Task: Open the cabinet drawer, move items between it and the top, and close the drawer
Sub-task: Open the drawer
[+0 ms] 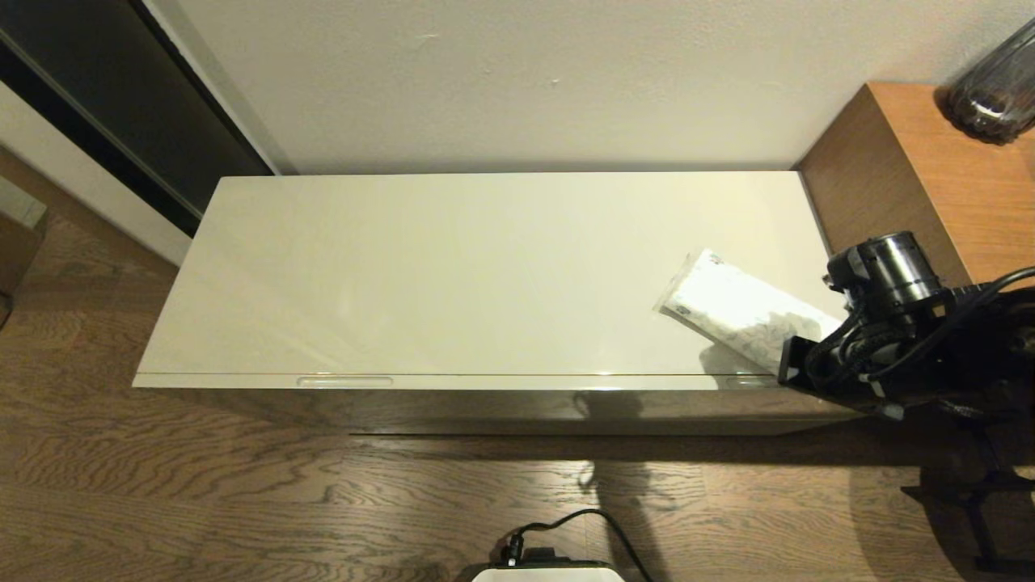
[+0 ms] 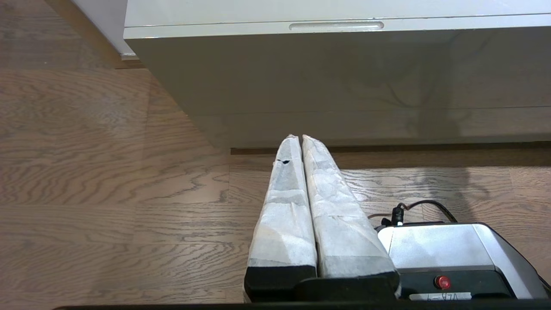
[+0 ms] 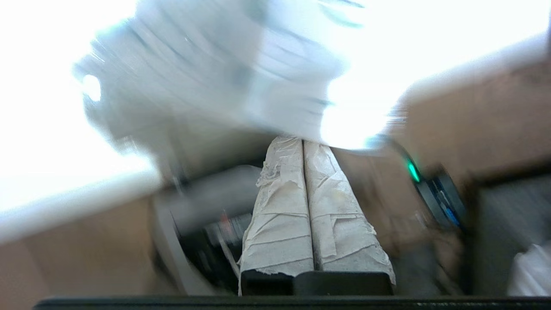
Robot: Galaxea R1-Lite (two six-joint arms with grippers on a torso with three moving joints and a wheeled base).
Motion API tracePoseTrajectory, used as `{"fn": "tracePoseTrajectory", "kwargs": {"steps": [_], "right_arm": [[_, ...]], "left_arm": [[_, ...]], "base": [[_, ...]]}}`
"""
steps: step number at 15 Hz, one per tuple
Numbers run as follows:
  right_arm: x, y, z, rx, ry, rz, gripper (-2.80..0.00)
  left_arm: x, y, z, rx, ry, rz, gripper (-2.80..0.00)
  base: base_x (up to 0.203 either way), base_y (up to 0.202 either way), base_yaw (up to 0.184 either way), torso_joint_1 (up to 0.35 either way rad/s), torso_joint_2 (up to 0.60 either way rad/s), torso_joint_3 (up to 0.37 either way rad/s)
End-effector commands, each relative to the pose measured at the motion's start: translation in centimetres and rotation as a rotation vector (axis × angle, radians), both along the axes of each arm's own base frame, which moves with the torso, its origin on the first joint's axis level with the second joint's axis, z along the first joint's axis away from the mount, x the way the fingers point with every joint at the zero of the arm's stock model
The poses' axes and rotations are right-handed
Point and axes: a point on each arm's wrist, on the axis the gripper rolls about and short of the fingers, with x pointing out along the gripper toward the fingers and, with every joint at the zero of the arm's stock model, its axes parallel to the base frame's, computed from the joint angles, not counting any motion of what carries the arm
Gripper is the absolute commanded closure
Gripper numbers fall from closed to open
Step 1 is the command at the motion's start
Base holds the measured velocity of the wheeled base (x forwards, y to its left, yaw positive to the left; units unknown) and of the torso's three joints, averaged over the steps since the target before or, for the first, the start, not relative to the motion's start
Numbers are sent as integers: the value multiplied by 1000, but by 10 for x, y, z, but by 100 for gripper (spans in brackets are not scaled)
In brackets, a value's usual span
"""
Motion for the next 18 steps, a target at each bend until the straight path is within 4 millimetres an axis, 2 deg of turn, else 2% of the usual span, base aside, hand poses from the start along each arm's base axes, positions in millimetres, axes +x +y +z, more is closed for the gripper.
{"fn": "tracePoseTrajectory", "kwargs": {"steps": [1,5,7,9,11,18], "right_arm": [[21,4,-2,7,-29,-35,0],[29,5,6,-2,-62,-53,0],[15,2,9,-9,-32,-51,0],[-1,-1,-1,-19,36,-44,0],[-4,-2,-9,-26,68,-46,0],[16,2,-14,7,-41,-48,0]], "left_arm": [[0,0,0,0,1,0,0],[0,0,0,0,0,0,0],[0,0,0,0,0,0,0],[0,0,0,0,0,0,0],[0,0,0,0,2,0,0],[0,0,0,0,0,0,0]], "base": [[0,0,0,0,0,0],[0,0,0,0,0,0],[0,0,0,0,0,0],[0,0,0,0,0,0],[0,0,0,0,0,0],[0,0,0,0,0,0]]}}
